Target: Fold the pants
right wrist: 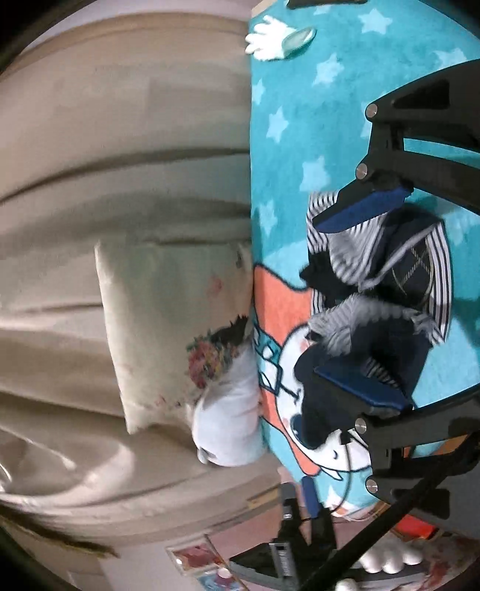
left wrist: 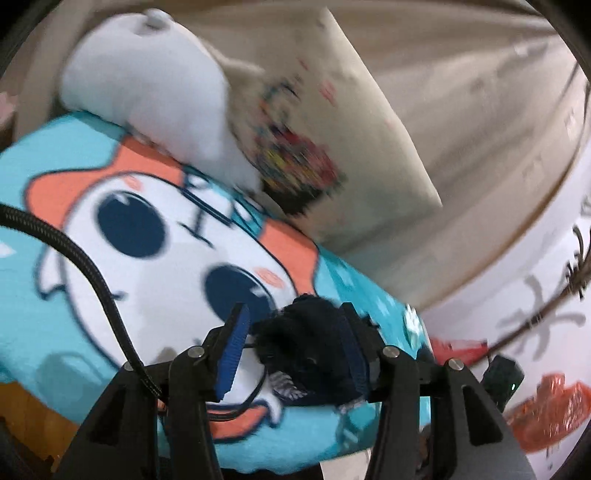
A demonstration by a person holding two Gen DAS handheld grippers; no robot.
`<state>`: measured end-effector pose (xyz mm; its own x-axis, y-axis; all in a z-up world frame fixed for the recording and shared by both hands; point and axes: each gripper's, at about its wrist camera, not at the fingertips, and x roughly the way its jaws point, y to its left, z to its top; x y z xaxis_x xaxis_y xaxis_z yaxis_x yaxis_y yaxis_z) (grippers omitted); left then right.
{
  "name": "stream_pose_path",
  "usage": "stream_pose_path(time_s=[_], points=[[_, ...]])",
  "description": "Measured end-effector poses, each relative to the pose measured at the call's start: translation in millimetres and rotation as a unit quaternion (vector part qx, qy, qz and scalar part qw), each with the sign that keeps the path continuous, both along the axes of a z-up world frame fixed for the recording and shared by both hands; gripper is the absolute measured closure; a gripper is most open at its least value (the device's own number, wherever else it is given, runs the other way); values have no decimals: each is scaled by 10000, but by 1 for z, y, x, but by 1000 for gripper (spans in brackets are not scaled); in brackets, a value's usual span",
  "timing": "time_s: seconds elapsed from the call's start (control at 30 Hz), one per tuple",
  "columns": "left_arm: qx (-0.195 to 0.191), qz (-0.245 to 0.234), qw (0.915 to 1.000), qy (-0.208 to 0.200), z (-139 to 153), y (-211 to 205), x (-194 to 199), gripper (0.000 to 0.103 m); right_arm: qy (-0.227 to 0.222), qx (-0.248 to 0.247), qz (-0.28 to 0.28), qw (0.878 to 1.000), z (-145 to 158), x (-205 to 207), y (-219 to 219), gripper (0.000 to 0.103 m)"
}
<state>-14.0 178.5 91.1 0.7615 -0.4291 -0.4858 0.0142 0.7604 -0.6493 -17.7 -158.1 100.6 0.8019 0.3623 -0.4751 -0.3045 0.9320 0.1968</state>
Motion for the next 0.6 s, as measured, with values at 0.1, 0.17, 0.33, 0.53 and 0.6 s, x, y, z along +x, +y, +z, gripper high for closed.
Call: stream_pose_path(time_s=[0.1,0.17,0.33,0.53,0.6], points=[[126,484,9986,-147,5,21,-9,50,200,74,366,9991,-9,8,24,25],[386,866,9951,-276,11,36,-17,45,375,-37,671,9970,-20,15,49,25],[537,1350,9887,-354,13,73,-29,43,758,-474,1262,9880,-45,23,109,25],[711,1525,9849,-394,4,84,-36,43,610,-940,1784,9775,-54,15,176,25],[689,1453,9863,-370,-1,85,-34,42,547,-1186,1855,9739,-57,18,197,23]])
